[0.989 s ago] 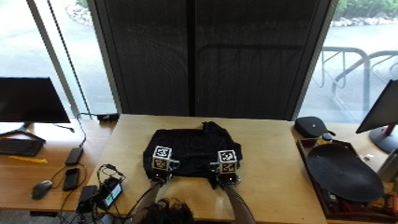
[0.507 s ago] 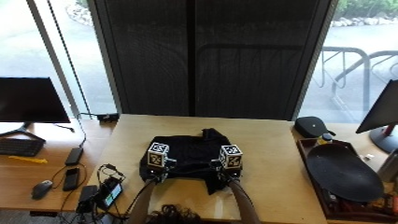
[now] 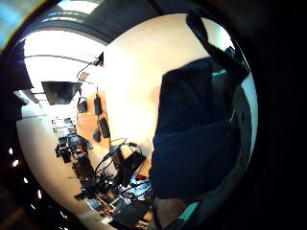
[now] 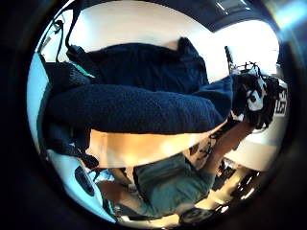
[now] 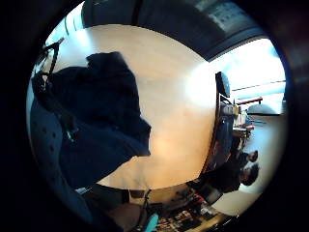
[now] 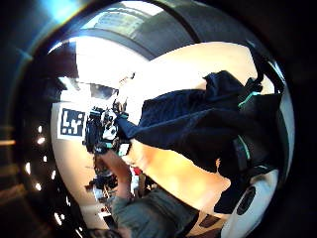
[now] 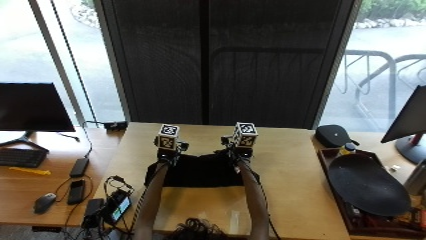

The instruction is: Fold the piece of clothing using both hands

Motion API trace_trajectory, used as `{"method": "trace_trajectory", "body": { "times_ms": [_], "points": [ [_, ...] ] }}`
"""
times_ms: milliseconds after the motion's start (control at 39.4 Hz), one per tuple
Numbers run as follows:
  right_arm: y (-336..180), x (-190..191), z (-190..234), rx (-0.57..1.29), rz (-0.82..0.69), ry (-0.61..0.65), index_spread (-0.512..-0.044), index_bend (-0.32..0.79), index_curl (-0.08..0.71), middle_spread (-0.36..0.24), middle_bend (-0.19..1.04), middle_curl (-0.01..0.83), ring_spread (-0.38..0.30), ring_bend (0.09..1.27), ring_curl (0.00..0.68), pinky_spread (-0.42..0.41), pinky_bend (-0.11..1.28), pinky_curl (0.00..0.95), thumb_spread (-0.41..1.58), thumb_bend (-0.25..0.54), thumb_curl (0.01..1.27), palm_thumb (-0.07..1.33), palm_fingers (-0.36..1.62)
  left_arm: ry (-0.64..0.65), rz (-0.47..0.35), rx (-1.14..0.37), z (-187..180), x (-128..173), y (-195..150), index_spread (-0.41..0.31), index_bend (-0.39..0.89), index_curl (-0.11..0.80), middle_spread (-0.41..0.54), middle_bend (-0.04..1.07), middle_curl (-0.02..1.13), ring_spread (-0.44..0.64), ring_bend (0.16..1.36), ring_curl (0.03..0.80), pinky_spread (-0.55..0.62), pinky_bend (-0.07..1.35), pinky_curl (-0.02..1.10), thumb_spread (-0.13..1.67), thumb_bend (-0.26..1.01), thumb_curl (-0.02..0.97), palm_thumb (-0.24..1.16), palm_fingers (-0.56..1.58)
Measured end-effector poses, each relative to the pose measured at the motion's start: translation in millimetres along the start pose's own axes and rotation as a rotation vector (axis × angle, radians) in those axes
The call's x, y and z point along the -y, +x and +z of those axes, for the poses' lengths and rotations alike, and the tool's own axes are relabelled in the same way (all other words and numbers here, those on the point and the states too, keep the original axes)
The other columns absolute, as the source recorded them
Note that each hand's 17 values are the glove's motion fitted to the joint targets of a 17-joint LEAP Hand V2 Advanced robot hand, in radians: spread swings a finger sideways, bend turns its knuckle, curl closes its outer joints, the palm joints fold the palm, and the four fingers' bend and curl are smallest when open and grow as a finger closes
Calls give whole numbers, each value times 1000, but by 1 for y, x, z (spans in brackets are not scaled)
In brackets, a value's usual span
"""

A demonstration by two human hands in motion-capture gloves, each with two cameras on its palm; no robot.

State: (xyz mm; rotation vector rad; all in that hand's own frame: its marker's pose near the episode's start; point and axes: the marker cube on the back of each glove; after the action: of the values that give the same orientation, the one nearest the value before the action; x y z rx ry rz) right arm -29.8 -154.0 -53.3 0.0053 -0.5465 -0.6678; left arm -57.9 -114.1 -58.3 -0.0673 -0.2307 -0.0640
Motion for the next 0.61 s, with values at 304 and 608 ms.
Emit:
{"method": "trace_trajectory", "body": {
  "times_ms": [304, 608],
  "points": [
    [102, 1, 63, -438, 643, -55, -259, 187, 345, -148, 391, 481, -202, 745, 486, -200, 444, 367, 1097, 99, 361, 1122, 1178, 88, -189, 69, 81, 64, 1, -298, 198, 451, -338, 514, 547, -366, 784, 467, -143, 138, 347, 1216, -10, 351, 771, 1181],
    [115, 7, 74, -424, 613, 86, -261, 171, 382, -157, 373, 482, -197, 717, 493, -149, 372, 364, 1111, 71, 358, 1141, 1197, 121, -255, 70, 105, 71, 1, -306, 220, 489, -338, 528, 555, -354, 788, 480, -127, 139, 330, 1245, -11, 336, 772, 1169]
  ]
}}
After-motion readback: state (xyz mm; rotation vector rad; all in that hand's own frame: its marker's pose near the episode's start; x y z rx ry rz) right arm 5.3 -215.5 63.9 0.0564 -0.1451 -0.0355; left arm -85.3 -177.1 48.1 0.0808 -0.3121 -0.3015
